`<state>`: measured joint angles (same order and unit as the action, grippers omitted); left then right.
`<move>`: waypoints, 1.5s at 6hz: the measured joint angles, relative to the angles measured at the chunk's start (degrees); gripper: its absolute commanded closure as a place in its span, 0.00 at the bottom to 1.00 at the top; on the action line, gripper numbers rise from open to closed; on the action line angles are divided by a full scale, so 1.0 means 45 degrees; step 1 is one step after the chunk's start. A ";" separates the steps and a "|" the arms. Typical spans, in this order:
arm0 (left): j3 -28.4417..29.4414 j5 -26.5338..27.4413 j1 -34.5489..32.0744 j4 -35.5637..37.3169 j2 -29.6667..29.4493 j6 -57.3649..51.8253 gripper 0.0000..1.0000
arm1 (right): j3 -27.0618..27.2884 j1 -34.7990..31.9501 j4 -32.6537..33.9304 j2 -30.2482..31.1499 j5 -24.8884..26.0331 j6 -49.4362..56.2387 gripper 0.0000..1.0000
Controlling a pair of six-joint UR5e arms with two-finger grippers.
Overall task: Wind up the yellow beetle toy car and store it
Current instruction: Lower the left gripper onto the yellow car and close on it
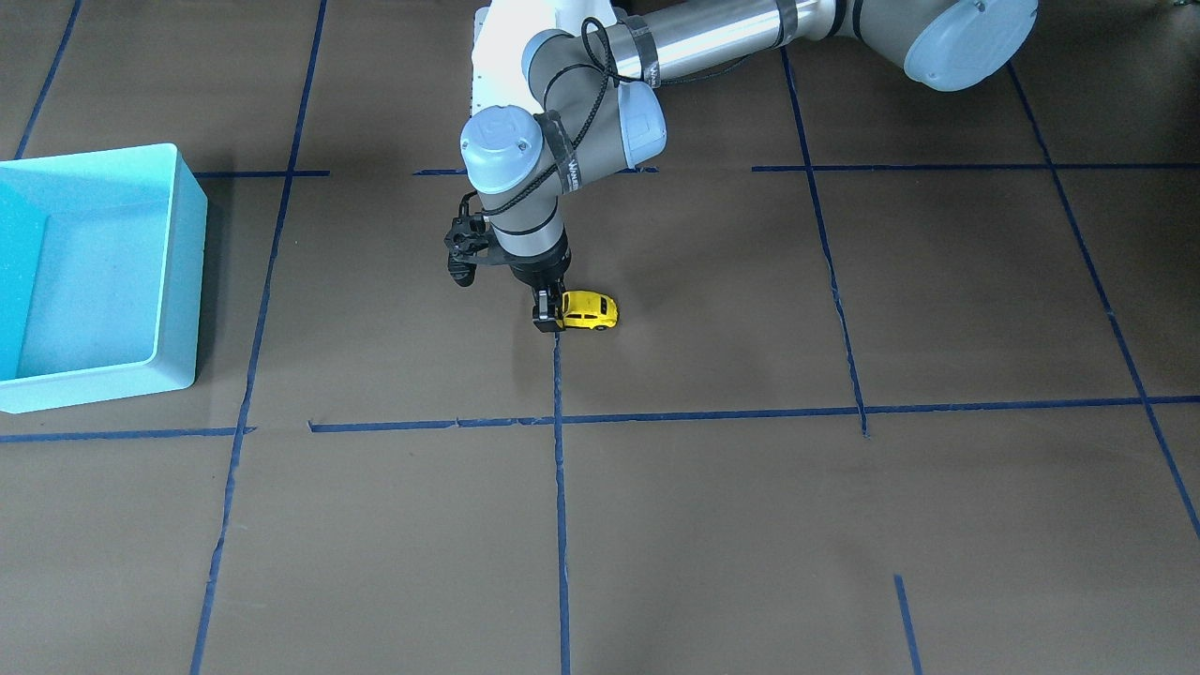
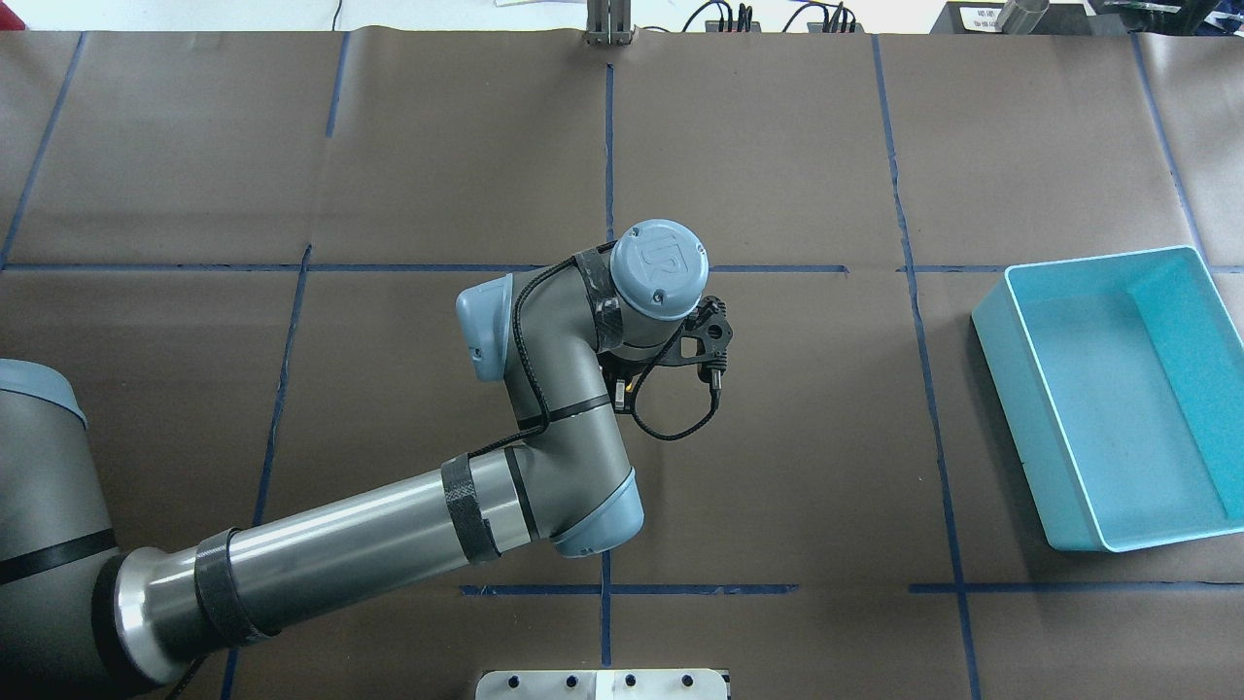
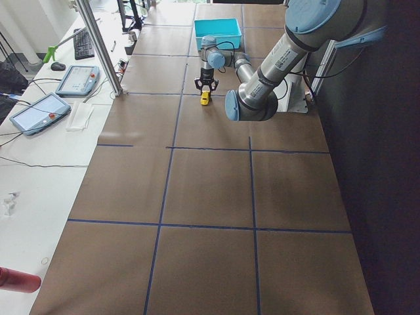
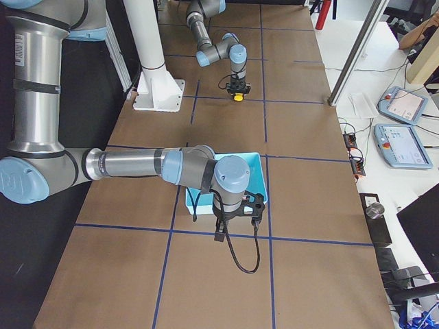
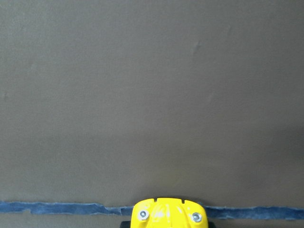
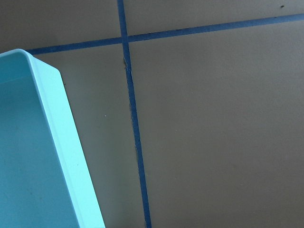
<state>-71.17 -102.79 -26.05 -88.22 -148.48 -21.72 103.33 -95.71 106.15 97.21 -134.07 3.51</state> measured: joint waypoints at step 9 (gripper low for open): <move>-0.0145 -0.0477 0.0004 -0.3296 0.0564 0.1023 1.00 | -0.0045 0.0000 -0.0793 -0.0148 -0.0063 0.0014 0.00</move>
<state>-71.82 -104.93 -26.03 -103.05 -145.94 -17.12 103.13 -95.71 102.58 96.54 -134.36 3.58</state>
